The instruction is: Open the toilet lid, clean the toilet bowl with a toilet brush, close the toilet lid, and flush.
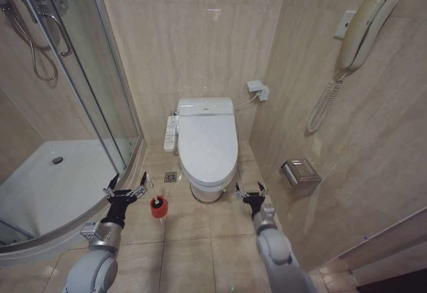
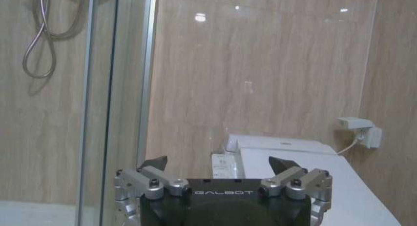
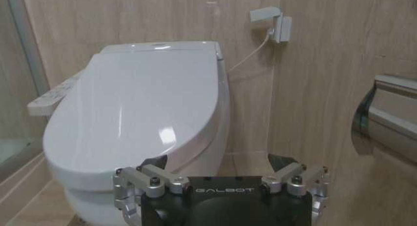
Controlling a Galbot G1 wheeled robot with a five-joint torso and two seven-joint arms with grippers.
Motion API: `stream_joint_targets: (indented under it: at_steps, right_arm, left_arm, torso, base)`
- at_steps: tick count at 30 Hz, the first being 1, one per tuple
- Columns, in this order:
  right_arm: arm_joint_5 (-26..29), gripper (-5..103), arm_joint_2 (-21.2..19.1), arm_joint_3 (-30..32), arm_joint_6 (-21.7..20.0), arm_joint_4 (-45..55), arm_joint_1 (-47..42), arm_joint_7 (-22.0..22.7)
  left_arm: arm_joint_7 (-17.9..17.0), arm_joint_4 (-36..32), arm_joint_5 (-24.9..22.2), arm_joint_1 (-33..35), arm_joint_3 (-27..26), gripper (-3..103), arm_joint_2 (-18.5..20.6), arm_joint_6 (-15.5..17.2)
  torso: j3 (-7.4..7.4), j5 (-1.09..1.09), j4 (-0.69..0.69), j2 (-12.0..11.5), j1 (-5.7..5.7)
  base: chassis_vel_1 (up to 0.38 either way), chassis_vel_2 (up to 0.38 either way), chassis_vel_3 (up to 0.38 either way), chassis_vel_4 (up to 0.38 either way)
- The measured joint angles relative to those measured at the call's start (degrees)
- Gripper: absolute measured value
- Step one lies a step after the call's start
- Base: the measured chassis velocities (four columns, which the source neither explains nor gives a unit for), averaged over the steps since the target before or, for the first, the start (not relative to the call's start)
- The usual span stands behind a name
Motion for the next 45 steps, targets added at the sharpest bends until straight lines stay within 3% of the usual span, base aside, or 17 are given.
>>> stream_joint_targets:
  at_steps: [16,45]
  right_arm:
    - [-1.4,100,0.8,-3.8,1.7,-2.6,-2.9,0.2]
    - [-4.6,100,3.7,-7.5,8.5,-13.7,3.3,0.5]
  left_arm:
    - [0.0,0.0,0.0,0.0,0.0,100,0.0,0.0]
    - [0.0,0.0,0.0,0.0,0.0,100,0.0,0.0]
  torso:
    - [0.0,-0.01,0.0,0.0,0.0]
    - [0.0,-0.01,0.0,0.0,0.0]
  base:
    - [0.0,0.0,0.0,0.0]
    - [0.0,0.0,0.0,0.0]
